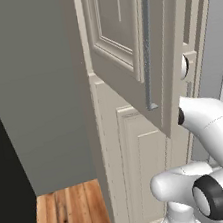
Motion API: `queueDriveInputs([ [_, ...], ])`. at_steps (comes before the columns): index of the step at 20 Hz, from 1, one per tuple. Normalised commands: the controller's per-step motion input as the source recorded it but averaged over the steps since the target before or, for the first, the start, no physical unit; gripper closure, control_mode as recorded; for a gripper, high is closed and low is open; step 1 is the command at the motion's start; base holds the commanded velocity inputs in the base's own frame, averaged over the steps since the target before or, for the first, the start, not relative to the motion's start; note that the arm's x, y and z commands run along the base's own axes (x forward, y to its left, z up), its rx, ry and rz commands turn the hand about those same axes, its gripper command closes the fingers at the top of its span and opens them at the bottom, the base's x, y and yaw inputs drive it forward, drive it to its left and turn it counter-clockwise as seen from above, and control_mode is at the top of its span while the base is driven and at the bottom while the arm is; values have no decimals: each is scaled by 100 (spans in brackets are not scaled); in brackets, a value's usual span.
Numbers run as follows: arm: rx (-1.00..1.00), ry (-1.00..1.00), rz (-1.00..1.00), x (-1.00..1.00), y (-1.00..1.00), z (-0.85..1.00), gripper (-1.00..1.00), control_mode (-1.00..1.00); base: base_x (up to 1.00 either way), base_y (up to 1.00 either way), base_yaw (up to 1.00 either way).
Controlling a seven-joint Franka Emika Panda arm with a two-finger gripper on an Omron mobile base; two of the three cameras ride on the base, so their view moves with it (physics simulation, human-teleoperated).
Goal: Retrieve the shaker from the cabinet and place it next the steak on a plate on the dining table.
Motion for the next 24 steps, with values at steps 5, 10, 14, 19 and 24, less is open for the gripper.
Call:
queueDriveInputs([
  [5,0,-7,0,0,-1,0,-100,-100,0,0,0],
  [10,0,-19,-1,-10,-2,5,-100,-100,0,0,0],
  [14,0,-23,-2,-17,-4,19,-100,-100,0,0,0],
  [19,0,-22,-6,-13,-9,29,-100,-100,0,0,0],
  [24,0,-16,-11,-3,-9,38,-100,-100,0,0,0],
])
